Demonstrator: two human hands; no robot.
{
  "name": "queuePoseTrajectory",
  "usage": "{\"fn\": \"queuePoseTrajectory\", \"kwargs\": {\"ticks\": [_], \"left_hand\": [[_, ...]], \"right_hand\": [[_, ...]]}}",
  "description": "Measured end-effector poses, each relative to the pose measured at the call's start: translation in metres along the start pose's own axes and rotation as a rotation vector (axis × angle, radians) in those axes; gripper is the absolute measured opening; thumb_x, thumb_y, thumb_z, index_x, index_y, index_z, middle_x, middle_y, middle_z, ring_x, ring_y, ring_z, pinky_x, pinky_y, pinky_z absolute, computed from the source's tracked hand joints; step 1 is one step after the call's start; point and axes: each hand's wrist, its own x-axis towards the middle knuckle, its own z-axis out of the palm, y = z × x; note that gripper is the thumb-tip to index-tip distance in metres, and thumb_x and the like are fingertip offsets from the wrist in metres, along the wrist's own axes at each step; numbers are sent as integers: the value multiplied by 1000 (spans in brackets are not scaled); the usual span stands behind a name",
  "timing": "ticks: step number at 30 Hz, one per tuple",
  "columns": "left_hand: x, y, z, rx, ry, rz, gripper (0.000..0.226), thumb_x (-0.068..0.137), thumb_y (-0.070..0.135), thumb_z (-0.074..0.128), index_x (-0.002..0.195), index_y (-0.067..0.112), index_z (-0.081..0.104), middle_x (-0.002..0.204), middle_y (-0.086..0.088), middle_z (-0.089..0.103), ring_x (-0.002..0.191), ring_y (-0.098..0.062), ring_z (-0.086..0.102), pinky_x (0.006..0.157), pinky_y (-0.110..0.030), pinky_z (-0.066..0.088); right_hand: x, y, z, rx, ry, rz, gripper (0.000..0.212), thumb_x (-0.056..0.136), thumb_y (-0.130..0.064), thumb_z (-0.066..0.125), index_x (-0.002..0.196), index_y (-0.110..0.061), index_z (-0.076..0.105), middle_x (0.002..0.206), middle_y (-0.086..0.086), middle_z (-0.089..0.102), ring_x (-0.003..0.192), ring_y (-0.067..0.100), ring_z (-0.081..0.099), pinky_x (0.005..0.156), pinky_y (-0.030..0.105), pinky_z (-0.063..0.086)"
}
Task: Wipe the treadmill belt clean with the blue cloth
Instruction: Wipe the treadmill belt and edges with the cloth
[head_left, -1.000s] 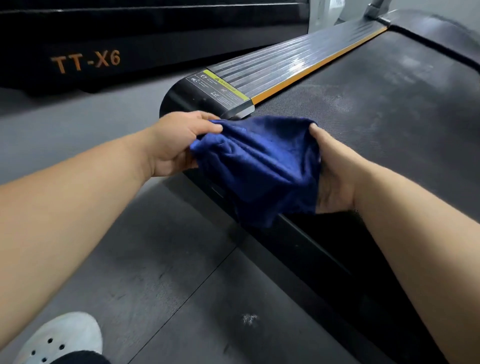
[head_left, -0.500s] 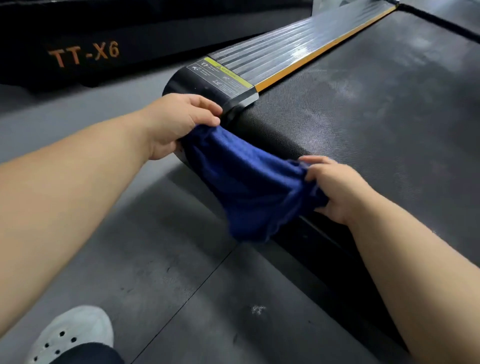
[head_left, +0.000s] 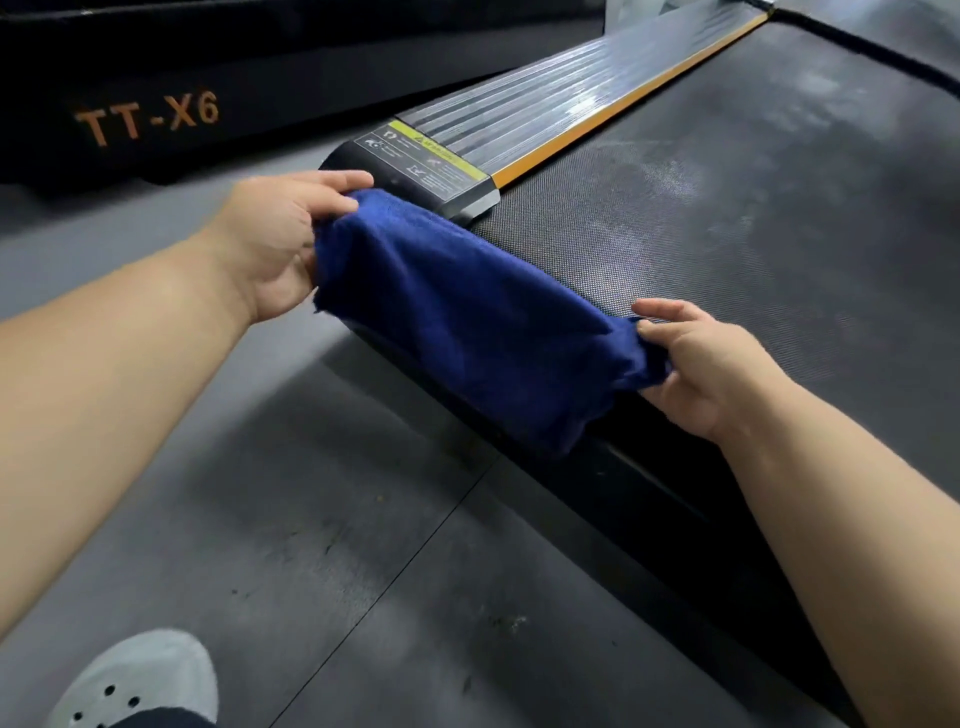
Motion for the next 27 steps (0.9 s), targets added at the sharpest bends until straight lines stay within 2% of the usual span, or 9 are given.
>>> {"fn": "queuePoseTrajectory", "kwargs": {"ticks": [2,6,8,10,12,15,20,24,27], "left_hand": [[0,-2,3,-18,12,25,22,88,3,57,106,13,65,82,0,65,76,-10,61,81,-25,50],[3,-7,0,269,44,137,54,72,4,72,123,12,58,95,-4,62,85,-13,61,78,-22,52],[5,-10,-3,692,150,285,54,67,12,71,118,23,62,103,-2,62,93,-16,58,83,-24,49],[3,-10,-4,980,240,432,40,74,12,64,112,26,65,105,0,63,96,-17,57,83,-23,44],[3,-11,-8,1099,229,448,22,79,17,61,99,24,68,101,-4,66,94,-23,58,77,-26,42],[1,-20,-15,1249,202,336,22,79,41,58,65,25,60,90,-9,60,95,-34,54,73,-33,42],[-16,-21,15,1094,47,89,31,78,35,55,61,10,61,63,-5,60,69,-27,58,55,-28,43],[-29,-22,49,798,-103,173,35,67,47,58,77,14,65,75,-12,67,74,-27,64,74,-45,56],[-33,-22,64,572,-330,77,22,81,24,48,85,14,67,85,-17,66,77,-21,56,74,-37,49]], "right_hand": [[3,-6,3,94,-19,38,23,92,1,51,105,-16,58,88,7,64,60,11,66,48,24,54],[-15,-27,7,61,-437,80,48,69,9,59,112,-12,59,93,13,68,77,20,68,64,27,57],[-20,-32,9,-527,-517,-6,40,70,12,62,101,-15,66,86,9,69,68,15,66,60,18,53],[-16,-35,9,-1302,-363,-235,19,75,-12,73,89,-25,71,74,-2,67,63,9,59,57,14,46],[-10,-41,5,-1491,-224,-330,13,78,-35,72,81,-22,73,72,-2,65,67,15,57,61,22,43],[-5,-42,6,-1138,-137,-373,23,81,-36,66,79,-15,73,96,-2,70,80,20,63,77,33,51],[-8,-28,44,-673,173,-331,32,81,-37,62,70,-7,61,65,3,57,61,21,55,57,34,47],[-12,-13,84,-269,-117,-25,23,88,-39,62,87,-16,62,95,10,68,84,27,67,76,47,57],[-17,-9,88,-80,-310,58,24,84,-35,67,96,-14,67,93,6,71,82,19,68,77,36,56]]}}
